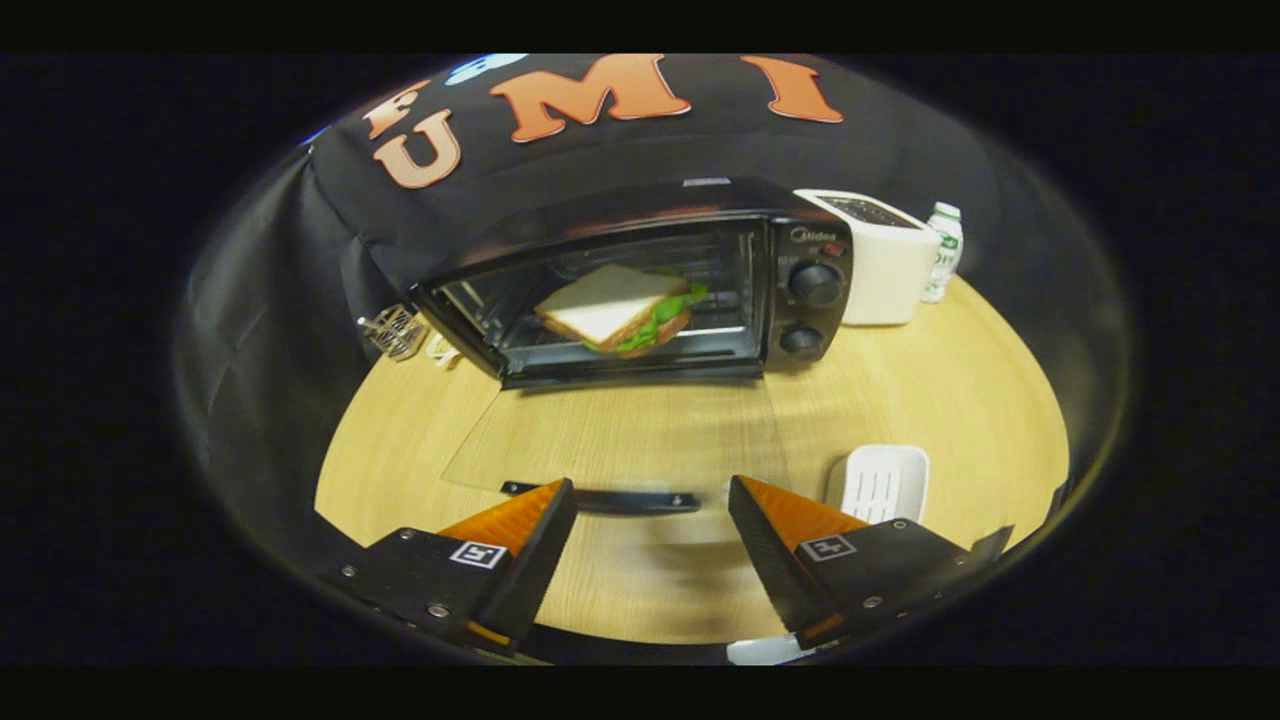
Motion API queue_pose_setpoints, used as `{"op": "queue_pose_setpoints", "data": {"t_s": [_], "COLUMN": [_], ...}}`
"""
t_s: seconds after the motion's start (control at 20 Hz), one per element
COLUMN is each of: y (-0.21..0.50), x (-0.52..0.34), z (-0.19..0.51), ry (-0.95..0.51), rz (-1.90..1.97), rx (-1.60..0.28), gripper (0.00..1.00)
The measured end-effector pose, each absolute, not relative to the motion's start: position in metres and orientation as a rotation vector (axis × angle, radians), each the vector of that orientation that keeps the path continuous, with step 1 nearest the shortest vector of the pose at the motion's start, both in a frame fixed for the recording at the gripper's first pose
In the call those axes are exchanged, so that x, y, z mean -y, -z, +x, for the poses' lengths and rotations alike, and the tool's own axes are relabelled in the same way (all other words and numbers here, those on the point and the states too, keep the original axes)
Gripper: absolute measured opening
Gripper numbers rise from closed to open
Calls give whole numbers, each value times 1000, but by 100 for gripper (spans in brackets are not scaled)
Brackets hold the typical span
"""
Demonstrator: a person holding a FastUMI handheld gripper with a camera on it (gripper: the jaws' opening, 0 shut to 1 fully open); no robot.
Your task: Open the toaster oven, put the food inside, and close the toaster oven door.
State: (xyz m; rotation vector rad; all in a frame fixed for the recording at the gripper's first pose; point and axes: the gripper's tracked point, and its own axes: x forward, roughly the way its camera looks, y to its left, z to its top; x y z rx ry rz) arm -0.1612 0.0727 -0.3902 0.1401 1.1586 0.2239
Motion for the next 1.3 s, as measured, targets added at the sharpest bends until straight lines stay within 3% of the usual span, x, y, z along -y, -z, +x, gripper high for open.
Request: {"op": "queue_pose_setpoints", "data": {"t_s": [0.6, 1.3], "y": [462, 395], "x": [-109, -120], "z": [-178, -75], "ry": [-279, -237], "rz": [-15, 49], "rx": [-1289, -1063], "gripper": [87, 87]}}
